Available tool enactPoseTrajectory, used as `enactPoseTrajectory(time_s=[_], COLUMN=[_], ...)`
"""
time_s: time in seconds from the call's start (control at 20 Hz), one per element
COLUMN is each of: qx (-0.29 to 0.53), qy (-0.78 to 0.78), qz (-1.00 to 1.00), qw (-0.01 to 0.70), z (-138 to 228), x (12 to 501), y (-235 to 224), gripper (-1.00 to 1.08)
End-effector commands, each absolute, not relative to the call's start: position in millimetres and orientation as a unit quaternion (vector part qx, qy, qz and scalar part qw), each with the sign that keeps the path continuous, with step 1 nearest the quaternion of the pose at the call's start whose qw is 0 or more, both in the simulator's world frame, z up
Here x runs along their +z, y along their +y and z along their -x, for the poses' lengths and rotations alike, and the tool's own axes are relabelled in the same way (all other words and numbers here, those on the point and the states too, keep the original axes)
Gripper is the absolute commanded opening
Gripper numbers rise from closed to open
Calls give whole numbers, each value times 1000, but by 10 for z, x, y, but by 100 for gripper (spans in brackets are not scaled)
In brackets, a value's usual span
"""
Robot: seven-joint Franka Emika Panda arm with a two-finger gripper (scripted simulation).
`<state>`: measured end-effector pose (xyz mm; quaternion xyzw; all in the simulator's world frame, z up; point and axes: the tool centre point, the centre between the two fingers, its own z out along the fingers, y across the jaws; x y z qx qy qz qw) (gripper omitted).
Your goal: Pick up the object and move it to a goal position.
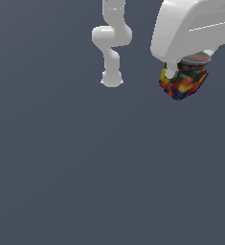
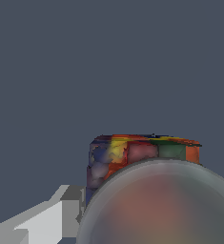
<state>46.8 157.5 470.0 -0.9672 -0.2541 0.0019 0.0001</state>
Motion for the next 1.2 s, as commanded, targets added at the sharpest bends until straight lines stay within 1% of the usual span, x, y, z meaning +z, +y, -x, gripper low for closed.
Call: enactPoseTrajectory(time_s=[0.0,0.5,1.15], qx=[0,0,0], qy=[-254,-254,-254], qz=[967,967,967], qw=[0,0,0], z=[-464,-468,-474], x=[4828,5095,5175], y=[1636,1786,1836], gripper=[-100,-100,-100])
